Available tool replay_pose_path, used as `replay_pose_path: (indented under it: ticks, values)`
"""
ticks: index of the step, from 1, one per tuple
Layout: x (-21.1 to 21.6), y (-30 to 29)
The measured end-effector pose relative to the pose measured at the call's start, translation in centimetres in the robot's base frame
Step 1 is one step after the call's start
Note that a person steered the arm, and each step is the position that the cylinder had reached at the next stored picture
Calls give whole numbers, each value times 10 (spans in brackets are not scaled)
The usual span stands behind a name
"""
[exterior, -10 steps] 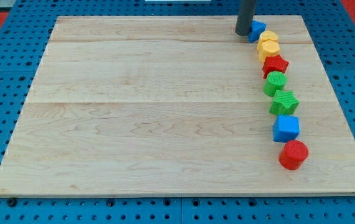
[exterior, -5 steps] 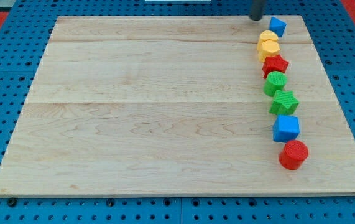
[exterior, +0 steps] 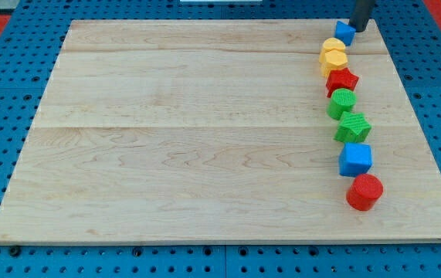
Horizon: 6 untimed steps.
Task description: Move the blue triangle above the yellow heart
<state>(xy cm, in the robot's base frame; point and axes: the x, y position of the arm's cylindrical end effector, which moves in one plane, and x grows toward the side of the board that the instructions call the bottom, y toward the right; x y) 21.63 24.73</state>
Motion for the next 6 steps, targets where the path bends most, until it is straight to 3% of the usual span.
replay_pose_path:
  ticks: [3,5,6]
  values:
    - [0,-44]
    - [6,17]
    - [43,40]
